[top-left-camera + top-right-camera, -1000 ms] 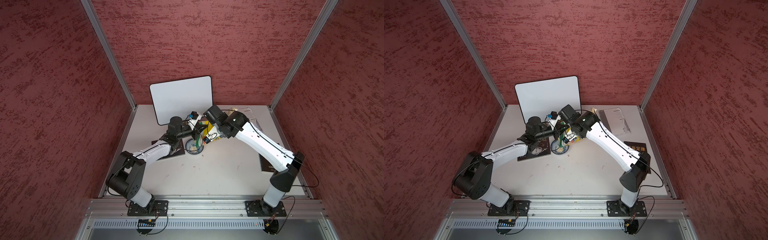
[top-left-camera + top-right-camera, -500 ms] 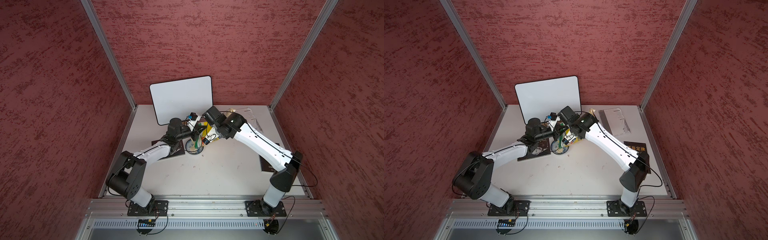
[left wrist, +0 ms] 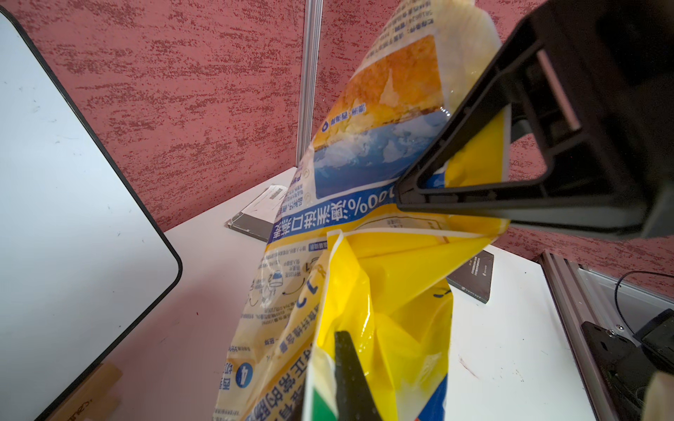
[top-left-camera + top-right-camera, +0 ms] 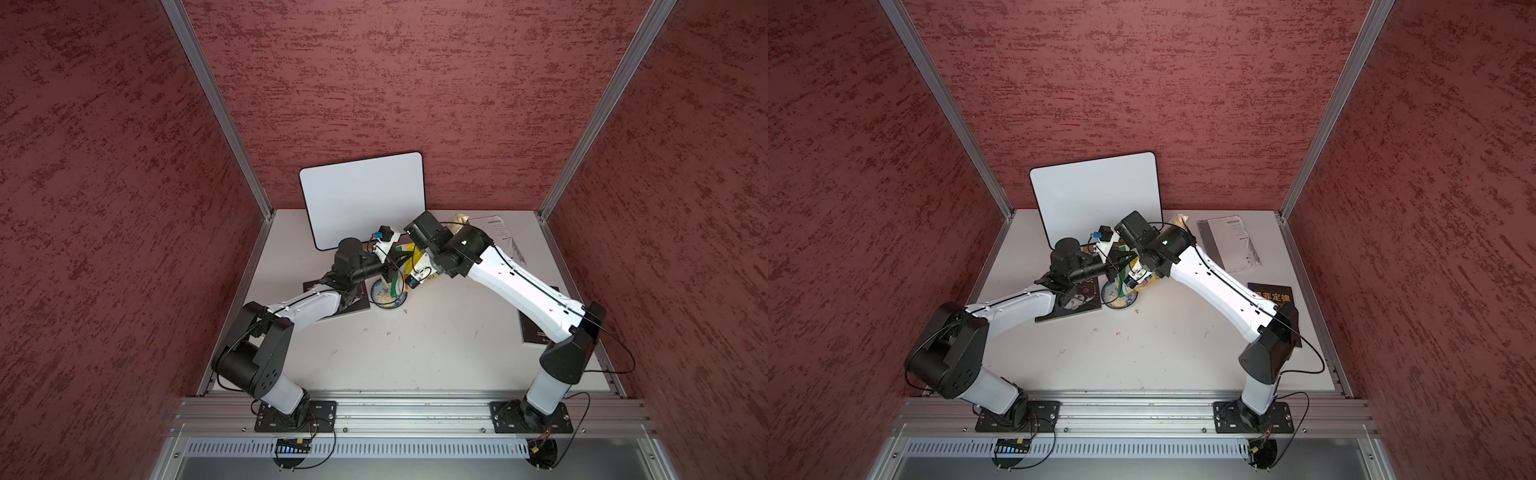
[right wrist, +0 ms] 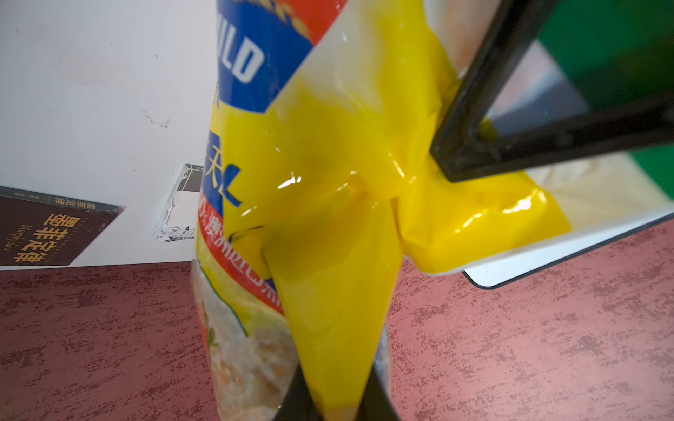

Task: Pour the oats into the breakfast bowl
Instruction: Pour the oats into the bowl.

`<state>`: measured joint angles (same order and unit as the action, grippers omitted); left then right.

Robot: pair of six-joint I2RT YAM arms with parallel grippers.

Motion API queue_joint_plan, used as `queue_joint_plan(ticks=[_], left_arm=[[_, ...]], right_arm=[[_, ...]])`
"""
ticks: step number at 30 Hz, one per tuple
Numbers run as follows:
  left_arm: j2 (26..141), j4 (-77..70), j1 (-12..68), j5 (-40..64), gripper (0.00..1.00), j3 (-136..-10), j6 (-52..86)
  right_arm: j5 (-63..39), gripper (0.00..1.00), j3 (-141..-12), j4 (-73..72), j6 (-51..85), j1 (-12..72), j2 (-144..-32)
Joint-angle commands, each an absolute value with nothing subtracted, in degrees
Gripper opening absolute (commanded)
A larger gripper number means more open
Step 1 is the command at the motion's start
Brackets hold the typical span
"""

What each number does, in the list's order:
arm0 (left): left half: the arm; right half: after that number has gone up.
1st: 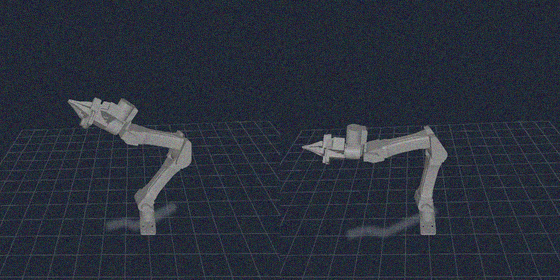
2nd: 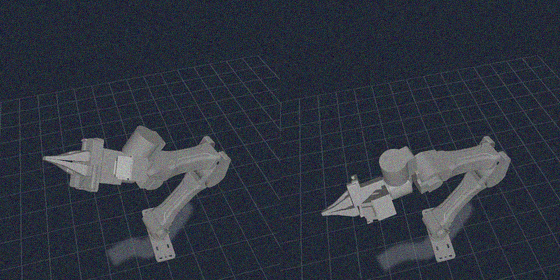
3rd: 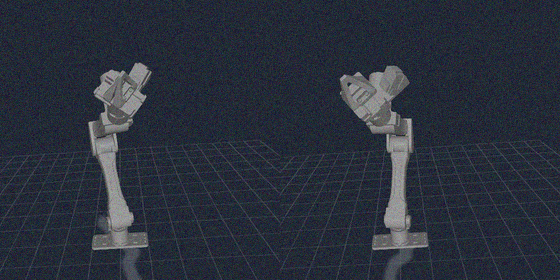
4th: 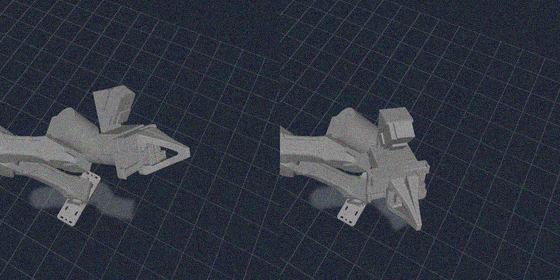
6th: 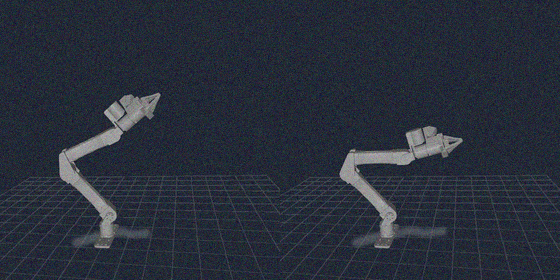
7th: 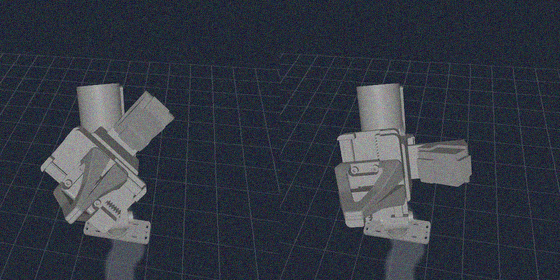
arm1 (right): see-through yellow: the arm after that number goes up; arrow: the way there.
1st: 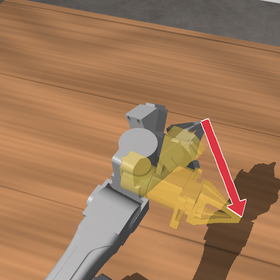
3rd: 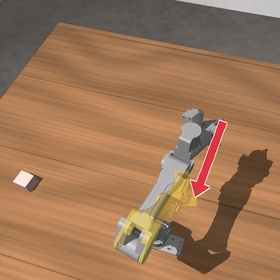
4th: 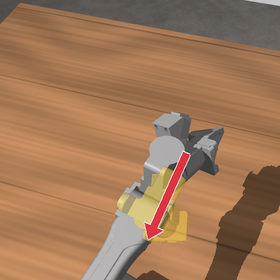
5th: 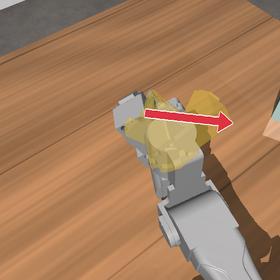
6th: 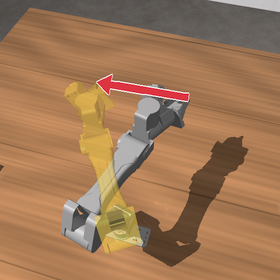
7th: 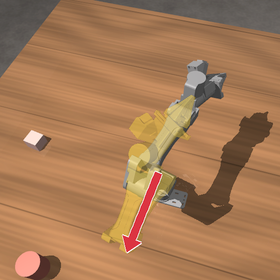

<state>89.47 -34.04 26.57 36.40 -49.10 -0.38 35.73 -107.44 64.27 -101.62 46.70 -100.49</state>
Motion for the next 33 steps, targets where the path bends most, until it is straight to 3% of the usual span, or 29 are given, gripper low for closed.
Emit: queue_joint_plan(ticks=[1,15,33], left_arm=[[90.86,-34.32,26.68,36.98,0.07,-49.84,0.37],[90.41,-33.39,27.15,37.53,0.06,-51.88,0.49],[90.39,-33.38,28.21,35.83,0.06,-51.28,0.46]], right_arm=[[43.42,0.0,-112.18,52.58,-101.58,46.9,-96.51],[41.19,0.0,-107.76,54.23,-96.6,44.3,-93.32],[39.88,0.0,-105.19,48.85,-101.39,43.59,-90.62]])
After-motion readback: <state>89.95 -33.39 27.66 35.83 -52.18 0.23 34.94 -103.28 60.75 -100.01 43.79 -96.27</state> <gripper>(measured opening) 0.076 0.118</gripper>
